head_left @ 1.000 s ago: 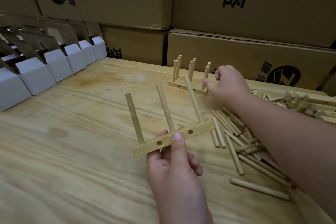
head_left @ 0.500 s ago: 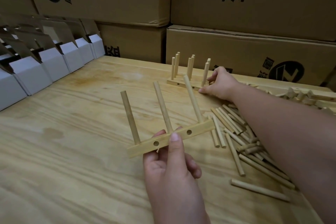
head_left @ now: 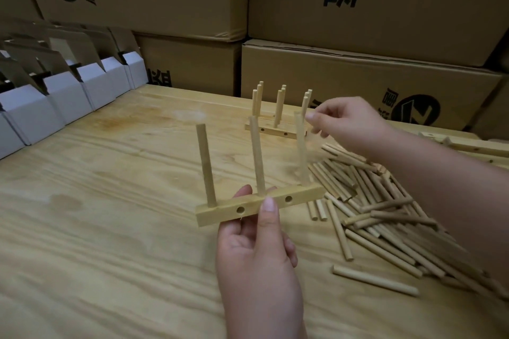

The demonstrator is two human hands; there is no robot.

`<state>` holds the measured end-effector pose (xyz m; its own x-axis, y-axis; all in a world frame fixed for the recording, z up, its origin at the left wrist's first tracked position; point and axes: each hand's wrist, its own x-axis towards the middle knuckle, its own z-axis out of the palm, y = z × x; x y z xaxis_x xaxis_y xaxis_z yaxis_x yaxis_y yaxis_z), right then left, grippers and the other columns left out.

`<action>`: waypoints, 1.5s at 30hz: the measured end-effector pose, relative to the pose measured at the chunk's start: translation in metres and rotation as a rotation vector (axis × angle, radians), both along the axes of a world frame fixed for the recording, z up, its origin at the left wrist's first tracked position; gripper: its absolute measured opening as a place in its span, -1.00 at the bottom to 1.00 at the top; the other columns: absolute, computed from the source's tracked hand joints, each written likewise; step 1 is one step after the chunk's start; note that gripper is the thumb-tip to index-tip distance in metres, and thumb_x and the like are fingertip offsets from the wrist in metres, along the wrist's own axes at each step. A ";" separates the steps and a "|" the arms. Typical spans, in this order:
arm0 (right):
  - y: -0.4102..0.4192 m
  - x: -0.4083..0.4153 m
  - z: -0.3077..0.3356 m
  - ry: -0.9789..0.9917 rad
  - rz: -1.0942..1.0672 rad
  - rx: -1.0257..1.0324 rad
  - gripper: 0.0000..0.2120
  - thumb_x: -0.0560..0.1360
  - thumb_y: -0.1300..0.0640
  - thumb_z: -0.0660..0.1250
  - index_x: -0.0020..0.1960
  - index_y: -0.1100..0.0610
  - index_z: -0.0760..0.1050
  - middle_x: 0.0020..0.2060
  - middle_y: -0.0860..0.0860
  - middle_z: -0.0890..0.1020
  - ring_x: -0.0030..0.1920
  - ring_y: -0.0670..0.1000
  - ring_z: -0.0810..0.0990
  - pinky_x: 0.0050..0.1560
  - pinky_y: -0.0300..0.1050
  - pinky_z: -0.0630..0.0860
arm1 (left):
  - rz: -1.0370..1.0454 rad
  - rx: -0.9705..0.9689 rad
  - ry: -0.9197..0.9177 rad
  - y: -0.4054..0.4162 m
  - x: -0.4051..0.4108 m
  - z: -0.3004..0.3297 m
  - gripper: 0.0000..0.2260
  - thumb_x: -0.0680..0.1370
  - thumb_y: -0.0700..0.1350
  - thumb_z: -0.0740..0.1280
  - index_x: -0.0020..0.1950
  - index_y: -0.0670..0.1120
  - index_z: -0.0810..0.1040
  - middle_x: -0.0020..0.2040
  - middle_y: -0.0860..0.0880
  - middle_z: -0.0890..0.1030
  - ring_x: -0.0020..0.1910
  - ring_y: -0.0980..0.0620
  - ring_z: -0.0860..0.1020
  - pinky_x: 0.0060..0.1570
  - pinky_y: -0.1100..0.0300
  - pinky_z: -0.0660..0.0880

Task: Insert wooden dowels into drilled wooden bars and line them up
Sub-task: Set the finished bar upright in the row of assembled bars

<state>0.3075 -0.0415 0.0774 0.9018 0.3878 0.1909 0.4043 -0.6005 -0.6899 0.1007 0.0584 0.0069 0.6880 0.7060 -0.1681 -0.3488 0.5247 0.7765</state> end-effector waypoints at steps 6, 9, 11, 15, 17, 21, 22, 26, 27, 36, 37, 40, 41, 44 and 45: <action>-0.027 -0.089 0.024 0.267 0.557 -0.180 -0.74 0.50 -0.18 0.39 0.09 -0.08 0.68 -0.02 -0.14 0.73 0.01 -0.12 0.69 0.06 -0.28 0.58 | -0.148 0.062 -0.022 -0.006 0.000 -0.002 -0.83 0.64 -0.24 0.28 0.16 -0.04 0.59 -0.35 0.04 0.59 -0.57 0.18 0.34 -0.60 0.32 0.30; -0.037 -0.093 0.019 0.337 0.473 -0.038 -0.76 0.59 0.27 0.29 0.08 0.05 0.68 -0.05 0.02 0.73 -0.04 0.11 0.69 -0.02 -0.03 0.65 | -0.151 0.051 -0.018 -0.005 0.001 -0.002 -0.82 0.62 -0.18 0.33 0.19 0.01 0.55 -0.37 0.03 0.62 -0.56 0.16 0.38 -0.60 0.28 0.35; -0.044 -0.095 0.016 0.438 0.458 0.037 -0.71 0.49 0.32 0.30 0.13 0.09 0.65 0.00 0.06 0.72 -0.03 0.11 0.69 -0.02 -0.05 0.64 | -0.138 0.025 -0.022 -0.005 0.001 -0.002 -0.81 0.60 -0.17 0.35 0.20 0.00 0.51 -0.25 0.03 0.70 -0.55 0.15 0.43 -0.60 0.29 0.37; -0.046 -0.096 0.005 0.431 0.506 -0.035 -0.72 0.42 -0.01 0.54 0.12 -0.10 0.65 0.04 -0.06 0.71 0.07 -0.04 0.68 0.07 -0.17 0.61 | -0.144 0.051 -0.021 -0.006 0.001 -0.002 -0.77 0.56 -0.15 0.38 0.21 0.02 0.51 -0.08 0.03 0.75 -0.53 0.16 0.47 -0.58 0.31 0.38; -0.043 -0.093 0.001 0.426 0.481 -0.076 -0.71 0.37 -0.04 0.59 0.08 -0.11 0.67 -0.01 -0.04 0.71 0.05 -0.03 0.68 0.09 -0.13 0.61 | -0.149 0.074 -0.013 -0.006 0.000 -0.001 -0.74 0.55 -0.13 0.39 0.22 0.02 0.51 -0.05 0.04 0.75 -0.52 0.16 0.49 -0.57 0.31 0.39; -0.030 -0.082 -0.001 0.389 0.433 -0.070 -0.81 0.41 0.04 0.57 0.01 -0.06 0.69 -0.09 -0.07 0.73 -0.04 -0.12 0.70 -0.03 -0.25 0.59 | -0.135 -0.035 0.014 -0.004 0.002 0.002 -0.74 0.58 -0.19 0.37 0.22 0.07 0.50 -0.04 0.02 0.75 -0.41 0.08 0.65 -0.59 0.27 0.46; -0.027 -0.073 -0.002 0.341 0.378 -0.068 -0.81 0.41 0.03 0.56 0.01 -0.06 0.69 -0.09 -0.10 0.73 -0.03 -0.14 0.69 -0.01 -0.24 0.58 | -0.131 -0.064 0.026 -0.004 0.003 0.002 -0.72 0.59 -0.19 0.37 0.23 0.09 0.50 -0.01 0.03 0.75 -0.35 0.04 0.69 -0.58 0.25 0.48; -0.009 -0.020 -0.006 0.151 0.046 -0.146 -0.87 0.43 -0.01 0.54 -0.04 -0.12 0.64 -0.10 -0.17 0.69 -0.03 -0.20 0.62 0.03 -0.20 0.50 | -0.120 -0.123 0.052 -0.003 0.004 0.002 -0.72 0.61 -0.16 0.35 0.25 0.13 0.45 0.04 0.05 0.75 -0.27 0.00 0.71 -0.52 0.20 0.53; -0.005 -0.007 -0.008 0.108 -0.003 -0.196 -0.87 0.45 -0.01 0.53 -0.04 -0.11 0.63 -0.10 -0.19 0.66 -0.04 -0.20 0.59 0.03 -0.17 0.51 | -0.119 -0.128 0.052 -0.003 0.004 0.003 -0.73 0.62 -0.16 0.33 0.24 0.14 0.45 0.02 0.03 0.75 -0.29 0.00 0.70 -0.52 0.20 0.53; 0.025 0.051 -0.038 -0.016 -0.123 -0.384 -0.79 0.38 -0.03 0.58 -0.06 0.04 0.68 -0.19 -0.07 0.67 -0.12 -0.05 0.62 -0.02 -0.05 0.60 | -0.154 -0.127 0.041 -0.002 0.003 0.003 -0.75 0.63 -0.16 0.29 0.27 0.10 0.46 -0.13 -0.13 0.75 -0.54 0.05 0.54 -0.57 0.22 0.48; 0.026 0.053 -0.040 -0.026 -0.144 -0.381 -0.78 0.38 -0.04 0.58 -0.08 0.04 0.68 -0.20 -0.06 0.67 -0.14 -0.04 0.62 -0.02 -0.03 0.61 | -0.157 -0.122 0.041 -0.002 0.003 0.002 -0.75 0.63 -0.16 0.29 0.26 0.11 0.47 -0.14 -0.13 0.75 -0.55 0.05 0.53 -0.56 0.22 0.48; 0.028 0.057 -0.044 -0.042 -0.202 -0.385 -0.81 0.37 -0.10 0.57 -0.16 -0.01 0.67 -0.25 -0.07 0.66 -0.19 -0.05 0.59 -0.20 -0.13 0.55 | -0.162 -0.101 0.044 -0.003 0.003 0.002 -0.77 0.64 -0.17 0.29 0.23 0.11 0.50 -0.18 -0.13 0.74 -0.57 0.05 0.50 -0.57 0.22 0.47; 0.028 0.058 -0.045 -0.038 -0.214 -0.382 -0.82 0.37 -0.11 0.57 -0.19 -0.03 0.67 -0.26 -0.08 0.65 -0.19 -0.06 0.58 -0.25 -0.16 0.50 | -0.162 -0.096 0.045 -0.003 0.003 0.002 -0.78 0.64 -0.17 0.28 0.23 0.10 0.51 -0.20 -0.13 0.74 -0.57 0.05 0.50 -0.58 0.23 0.46; 0.028 0.060 -0.045 -0.027 -0.232 -0.362 -0.83 0.36 -0.12 0.58 -0.21 -0.04 0.68 -0.27 -0.10 0.66 -0.20 -0.09 0.58 -0.29 -0.18 0.46 | -0.163 -0.096 0.046 -0.003 0.002 0.002 -0.80 0.64 -0.18 0.28 0.21 0.07 0.53 -0.25 -0.13 0.72 -0.58 0.06 0.48 -0.59 0.23 0.45; 0.029 0.061 -0.045 -0.029 -0.236 -0.363 -0.83 0.36 -0.12 0.58 -0.21 -0.04 0.69 -0.28 -0.10 0.66 -0.20 -0.09 0.58 -0.30 -0.18 0.46 | -0.164 -0.097 0.048 -0.003 0.002 0.002 -0.80 0.64 -0.18 0.28 0.20 0.06 0.54 -0.27 -0.13 0.72 -0.58 0.07 0.48 -0.59 0.23 0.45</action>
<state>0.3687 -0.0124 0.0327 0.9700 0.2187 0.1065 0.2432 -0.8804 -0.4072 0.1027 0.0550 0.0092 0.7817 0.5643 -0.2655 -0.2165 0.6448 0.7330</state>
